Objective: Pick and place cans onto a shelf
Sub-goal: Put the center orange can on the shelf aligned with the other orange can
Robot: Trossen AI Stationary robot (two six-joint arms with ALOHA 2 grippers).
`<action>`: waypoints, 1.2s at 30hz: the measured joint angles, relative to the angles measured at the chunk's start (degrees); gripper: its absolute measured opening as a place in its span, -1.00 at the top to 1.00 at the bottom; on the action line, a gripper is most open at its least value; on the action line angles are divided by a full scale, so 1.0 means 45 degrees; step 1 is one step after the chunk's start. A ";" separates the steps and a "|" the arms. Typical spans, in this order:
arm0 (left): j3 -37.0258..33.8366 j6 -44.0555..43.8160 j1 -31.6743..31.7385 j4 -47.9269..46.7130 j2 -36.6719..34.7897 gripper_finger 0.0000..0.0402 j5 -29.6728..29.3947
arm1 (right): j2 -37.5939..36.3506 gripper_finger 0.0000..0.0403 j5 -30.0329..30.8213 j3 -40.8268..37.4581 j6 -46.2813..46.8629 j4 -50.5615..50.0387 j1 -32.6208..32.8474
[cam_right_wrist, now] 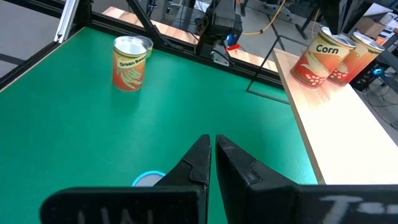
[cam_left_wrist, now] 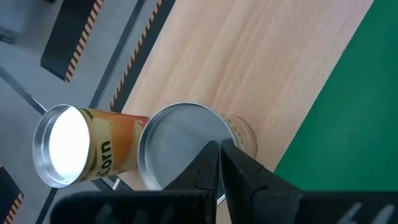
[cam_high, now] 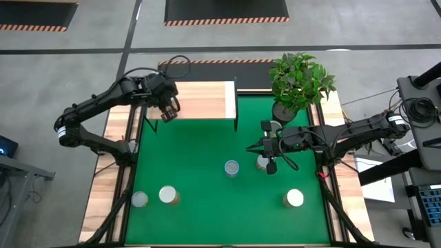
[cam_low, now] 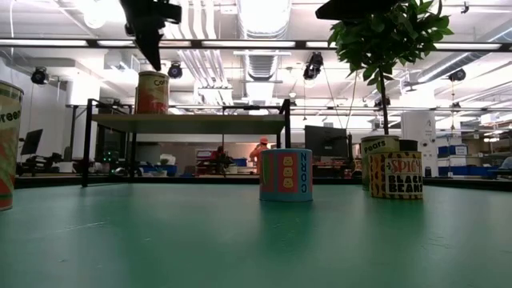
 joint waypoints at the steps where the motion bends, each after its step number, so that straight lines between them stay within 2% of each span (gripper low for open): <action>1: 0.0000 0.0007 0.0040 -0.0004 0.0043 1.00 0.0002 | 0.0000 0.94 0.0000 0.0000 0.0000 0.0000 0.0000; 6: 0.0000 -0.0147 0.0287 -0.0005 0.0154 1.00 -0.0634 | 0.0000 0.94 0.0005 0.0000 0.0005 0.0000 0.0000; 21: -0.0643 -0.0335 0.0476 0.0136 0.0178 1.00 -0.0874 | 0.0000 0.94 0.0010 0.0000 0.0005 -0.0005 0.0000; 27: -0.0642 -0.0335 0.0497 -0.0541 0.0137 1.00 -0.2205 | 0.0000 0.94 0.0015 0.0000 0.0005 -0.0005 0.0000; 36: -0.0636 -0.0226 0.1178 -0.0889 -0.0012 1.00 -0.2225 | 0.0000 0.94 0.0015 0.0000 0.0005 -0.0005 0.0000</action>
